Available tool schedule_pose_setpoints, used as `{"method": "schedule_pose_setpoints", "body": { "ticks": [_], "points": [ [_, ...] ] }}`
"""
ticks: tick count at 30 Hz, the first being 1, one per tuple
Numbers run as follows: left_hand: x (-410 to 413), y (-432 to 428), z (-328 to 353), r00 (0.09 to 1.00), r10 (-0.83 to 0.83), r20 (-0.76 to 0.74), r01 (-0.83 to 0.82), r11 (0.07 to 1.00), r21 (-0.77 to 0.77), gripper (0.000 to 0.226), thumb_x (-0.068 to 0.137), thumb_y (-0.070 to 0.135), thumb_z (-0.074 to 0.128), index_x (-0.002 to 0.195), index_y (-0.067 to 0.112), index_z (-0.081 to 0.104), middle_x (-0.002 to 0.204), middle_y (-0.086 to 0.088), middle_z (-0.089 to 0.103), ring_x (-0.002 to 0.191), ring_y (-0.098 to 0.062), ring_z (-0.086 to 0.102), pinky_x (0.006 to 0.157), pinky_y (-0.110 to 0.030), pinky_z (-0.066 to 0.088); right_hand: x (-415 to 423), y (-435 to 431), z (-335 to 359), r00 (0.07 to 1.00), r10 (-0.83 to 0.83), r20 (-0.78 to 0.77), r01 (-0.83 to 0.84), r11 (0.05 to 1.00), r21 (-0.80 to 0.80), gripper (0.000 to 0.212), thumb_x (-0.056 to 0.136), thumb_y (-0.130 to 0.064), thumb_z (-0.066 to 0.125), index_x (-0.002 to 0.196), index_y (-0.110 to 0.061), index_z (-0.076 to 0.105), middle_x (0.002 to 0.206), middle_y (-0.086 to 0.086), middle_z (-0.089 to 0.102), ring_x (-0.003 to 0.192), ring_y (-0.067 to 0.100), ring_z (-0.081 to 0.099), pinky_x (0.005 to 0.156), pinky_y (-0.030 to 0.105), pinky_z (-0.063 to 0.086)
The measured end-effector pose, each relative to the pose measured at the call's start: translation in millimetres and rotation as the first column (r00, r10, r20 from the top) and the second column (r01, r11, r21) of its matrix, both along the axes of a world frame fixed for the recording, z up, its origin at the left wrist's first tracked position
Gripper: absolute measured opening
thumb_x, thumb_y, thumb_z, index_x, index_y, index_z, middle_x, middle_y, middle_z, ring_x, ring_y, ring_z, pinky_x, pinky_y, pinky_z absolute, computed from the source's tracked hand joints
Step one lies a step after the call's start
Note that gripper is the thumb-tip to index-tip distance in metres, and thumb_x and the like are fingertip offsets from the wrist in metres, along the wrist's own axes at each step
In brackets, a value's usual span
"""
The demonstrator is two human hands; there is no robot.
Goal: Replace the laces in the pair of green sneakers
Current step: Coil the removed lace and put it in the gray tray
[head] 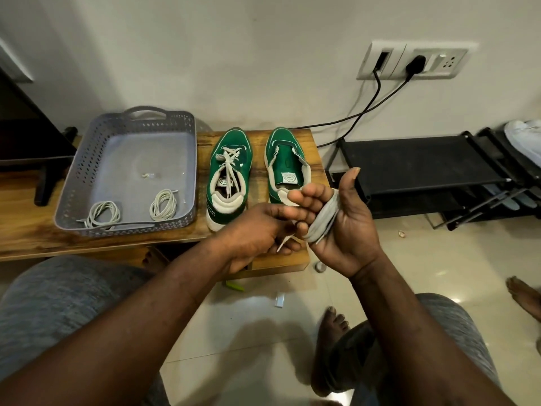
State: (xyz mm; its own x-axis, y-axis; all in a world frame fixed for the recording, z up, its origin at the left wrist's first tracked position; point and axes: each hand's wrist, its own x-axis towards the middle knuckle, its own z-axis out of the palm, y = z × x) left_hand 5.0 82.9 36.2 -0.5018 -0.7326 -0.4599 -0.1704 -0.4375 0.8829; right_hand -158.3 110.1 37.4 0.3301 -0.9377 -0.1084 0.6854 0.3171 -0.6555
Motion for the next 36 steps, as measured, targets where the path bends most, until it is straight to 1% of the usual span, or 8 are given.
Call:
{"method": "schedule_pose_setpoints", "body": {
  "ticks": [6,10,13,20,24,30,33,36],
  "points": [
    [-7,6,-4,0.995,0.074,0.061,-0.072,0.997,-0.042,0.013,0.105,0.012,0.059,0.108,0.005,0.069,0.080,-0.010,0.073,0.063,-0.016,0.066,0.060,-0.026,0.052,-5,-3,2,0.990,-0.120,0.075,0.117,0.992,0.044,0.097,0.094,-0.080,0.021,0.103,-0.004,0.080,0.113,0.018,0.077,0.105,0.033,0.076,0.076,0.032,0.064],
    [-13,10,-6,0.970,0.183,0.159,-0.160,0.976,-0.148,0.004,0.104,0.015,0.060,0.104,0.011,0.061,0.076,-0.014,0.076,0.058,-0.022,0.068,0.053,-0.029,0.051,-4,-5,-3,0.978,-0.207,0.032,0.205,0.976,0.071,0.099,0.098,-0.080,0.018,0.108,-0.003,0.078,0.122,0.021,0.074,0.116,0.038,0.072,0.083,0.035,0.063],
    [-17,12,-7,0.975,0.155,0.160,-0.115,0.966,-0.233,0.004,0.103,0.011,0.057,0.104,0.015,0.056,0.077,-0.012,0.077,0.062,-0.026,0.071,0.059,-0.034,0.054,-2,-7,-8,0.974,-0.228,0.008,0.227,0.971,0.079,0.101,0.097,-0.081,0.017,0.116,0.000,0.074,0.132,0.025,0.068,0.127,0.042,0.065,0.091,0.038,0.062],
    [-18,17,-5,0.964,0.239,0.116,-0.196,0.936,-0.292,0.007,0.098,0.006,0.058,0.098,0.010,0.065,0.076,-0.009,0.077,0.059,-0.023,0.069,0.060,-0.032,0.053,1,-9,-17,0.956,-0.294,0.005,0.293,0.955,0.052,0.100,0.100,-0.079,0.018,0.139,0.006,0.054,0.147,0.028,0.057,0.140,0.042,0.054,0.124,0.051,0.036],
    [-21,21,-11,0.965,0.243,0.093,-0.202,0.926,-0.319,0.010,0.096,0.005,0.065,0.094,0.012,0.072,0.077,-0.008,0.077,0.065,-0.024,0.075,0.063,-0.032,0.057,3,-9,-22,0.952,-0.303,-0.035,0.304,0.951,0.045,0.104,0.099,-0.079,0.017,0.147,0.008,0.048,0.148,0.028,0.056,0.141,0.040,0.053,0.127,0.053,0.029],
    [-23,21,-12,0.989,0.147,-0.011,-0.147,0.971,-0.187,0.014,0.093,0.002,0.074,0.106,0.007,0.073,0.088,-0.014,0.079,0.082,-0.026,0.079,0.075,-0.036,0.063,-10,-12,-22,0.949,-0.312,-0.053,0.315,0.947,0.057,0.111,0.095,-0.085,0.015,0.149,0.006,0.048,0.148,0.025,0.057,0.141,0.038,0.053,0.126,0.050,0.031],
    [-21,18,-16,0.974,0.186,0.126,-0.116,0.898,-0.425,0.005,0.096,0.013,0.074,0.094,0.017,0.076,0.079,-0.001,0.078,0.070,-0.016,0.076,0.066,-0.031,0.058,-4,-11,-24,0.961,-0.271,-0.050,0.274,0.960,0.059,0.112,0.094,-0.085,0.016,0.149,0.008,0.047,0.149,0.027,0.056,0.142,0.038,0.052,0.126,0.051,0.030],
    [-20,15,-24,0.934,0.312,0.177,-0.144,0.778,-0.612,0.007,0.094,0.023,0.077,0.088,0.028,0.077,0.080,0.013,0.075,0.074,-0.008,0.071,0.075,-0.037,0.059,7,-11,-28,0.970,-0.238,-0.056,0.242,0.968,0.069,0.112,0.095,-0.084,0.016,0.147,0.010,0.048,0.147,0.029,0.057,0.142,0.037,0.052,0.126,0.050,0.030]
  ]
}}
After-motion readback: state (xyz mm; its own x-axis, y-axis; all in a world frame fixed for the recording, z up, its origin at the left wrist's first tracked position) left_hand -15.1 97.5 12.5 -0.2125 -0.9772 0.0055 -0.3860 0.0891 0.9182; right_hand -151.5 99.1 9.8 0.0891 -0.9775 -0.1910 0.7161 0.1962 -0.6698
